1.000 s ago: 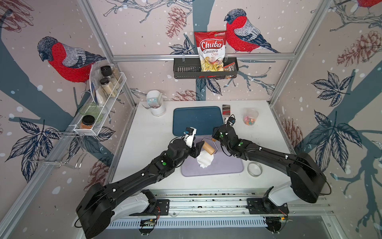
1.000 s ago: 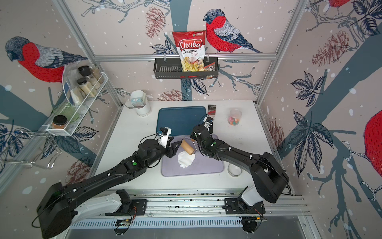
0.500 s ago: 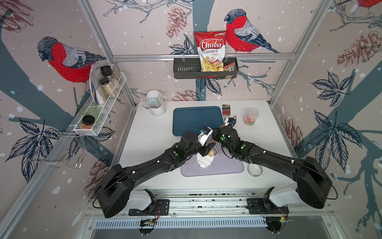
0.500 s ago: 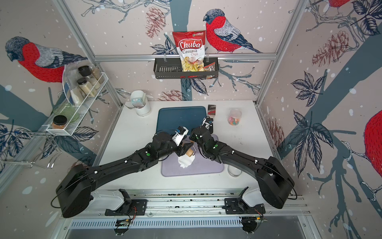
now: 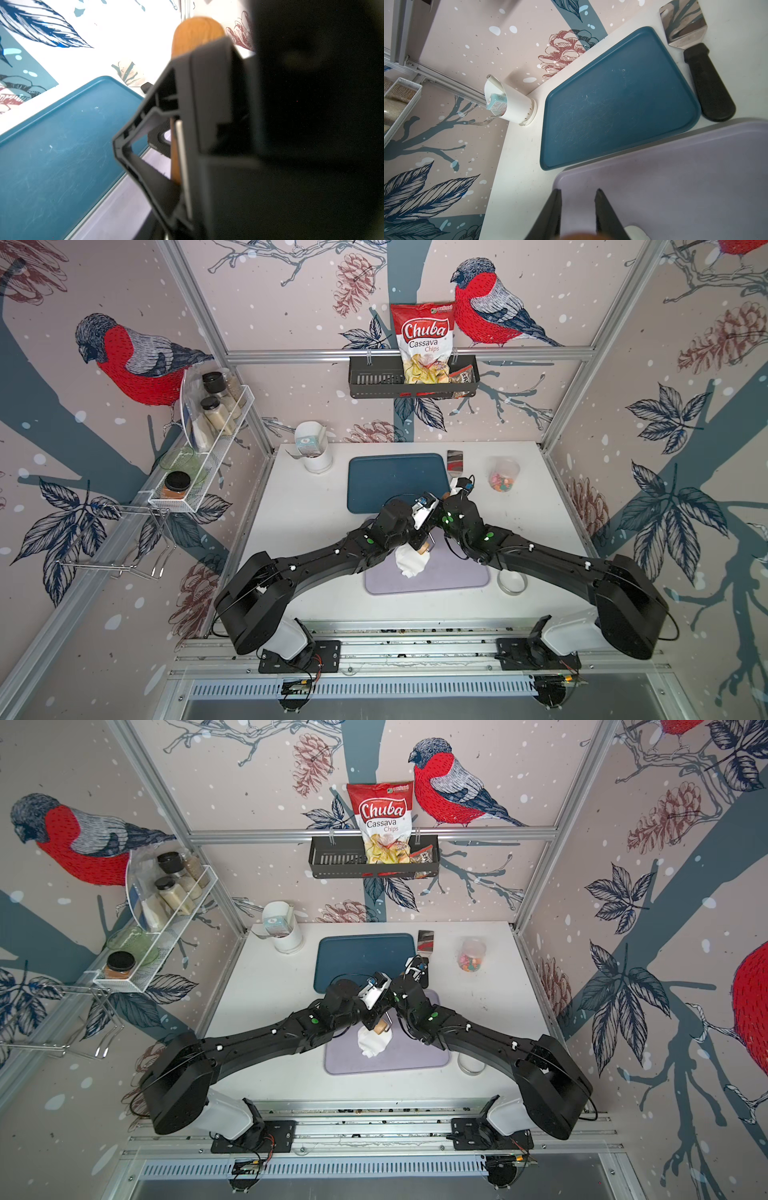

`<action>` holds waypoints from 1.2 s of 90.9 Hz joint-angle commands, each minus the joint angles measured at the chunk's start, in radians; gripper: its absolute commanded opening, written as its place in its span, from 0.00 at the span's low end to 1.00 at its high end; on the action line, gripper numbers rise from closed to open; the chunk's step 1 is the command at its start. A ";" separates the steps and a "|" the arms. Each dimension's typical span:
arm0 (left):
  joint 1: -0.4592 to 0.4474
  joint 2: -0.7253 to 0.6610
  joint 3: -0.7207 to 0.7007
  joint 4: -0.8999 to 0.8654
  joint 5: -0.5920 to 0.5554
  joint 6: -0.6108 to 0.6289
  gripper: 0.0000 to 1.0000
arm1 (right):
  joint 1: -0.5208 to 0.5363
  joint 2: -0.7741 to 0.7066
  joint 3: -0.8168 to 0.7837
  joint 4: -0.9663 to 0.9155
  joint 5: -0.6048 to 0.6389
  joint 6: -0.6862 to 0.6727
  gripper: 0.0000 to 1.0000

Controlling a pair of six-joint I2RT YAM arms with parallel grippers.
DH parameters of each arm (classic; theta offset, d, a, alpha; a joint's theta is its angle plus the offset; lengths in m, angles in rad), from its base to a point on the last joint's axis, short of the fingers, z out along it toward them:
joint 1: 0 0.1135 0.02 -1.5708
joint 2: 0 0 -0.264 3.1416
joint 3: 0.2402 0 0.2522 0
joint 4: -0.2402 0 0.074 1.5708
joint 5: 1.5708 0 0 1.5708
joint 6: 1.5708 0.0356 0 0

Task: Roll out the dumpling wrappers from the dough
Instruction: Adjust the rolling pin.

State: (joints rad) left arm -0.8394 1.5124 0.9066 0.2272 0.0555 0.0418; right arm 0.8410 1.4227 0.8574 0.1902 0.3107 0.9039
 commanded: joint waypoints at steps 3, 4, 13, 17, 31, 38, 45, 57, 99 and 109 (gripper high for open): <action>0.002 0.009 0.023 0.011 -0.073 0.013 0.05 | -0.008 -0.026 0.005 0.029 -0.079 -0.031 0.02; 0.002 0.007 0.022 0.011 -0.075 0.014 0.02 | -0.010 -0.029 0.006 0.027 -0.081 -0.034 0.03; 0.002 -0.006 0.012 0.010 -0.073 0.029 0.00 | -0.031 -0.056 0.003 0.015 -0.127 -0.059 0.26; 0.002 -0.016 0.007 0.011 -0.069 0.038 0.00 | -0.041 -0.068 0.006 0.007 -0.158 -0.080 0.38; 0.002 -0.054 -0.020 0.014 -0.047 0.056 0.00 | -0.089 -0.119 0.016 -0.033 -0.313 -0.165 0.74; 0.002 -0.074 -0.033 0.016 -0.015 0.066 0.00 | -0.130 -0.150 0.005 -0.043 -0.434 -0.216 0.85; 0.003 -0.093 -0.044 0.017 0.033 0.076 0.00 | -0.177 -0.165 -0.004 -0.058 -0.535 -0.258 0.88; 0.003 -0.115 -0.044 0.003 0.098 0.092 0.00 | -0.225 -0.200 0.021 -0.148 -0.673 -0.352 0.83; 0.011 -0.133 -0.009 -0.048 0.212 0.123 0.00 | -0.224 -0.174 0.054 -0.230 -0.799 -0.519 0.31; 0.013 -0.130 -0.003 -0.063 0.217 0.128 0.00 | -0.226 -0.175 0.046 -0.210 -0.792 -0.532 0.09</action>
State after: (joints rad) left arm -0.8333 1.3876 0.8841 0.1432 0.2134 0.1425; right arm 0.6147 1.2453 0.9073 -0.0364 -0.4500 0.4240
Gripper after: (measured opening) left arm 0.269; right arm 0.284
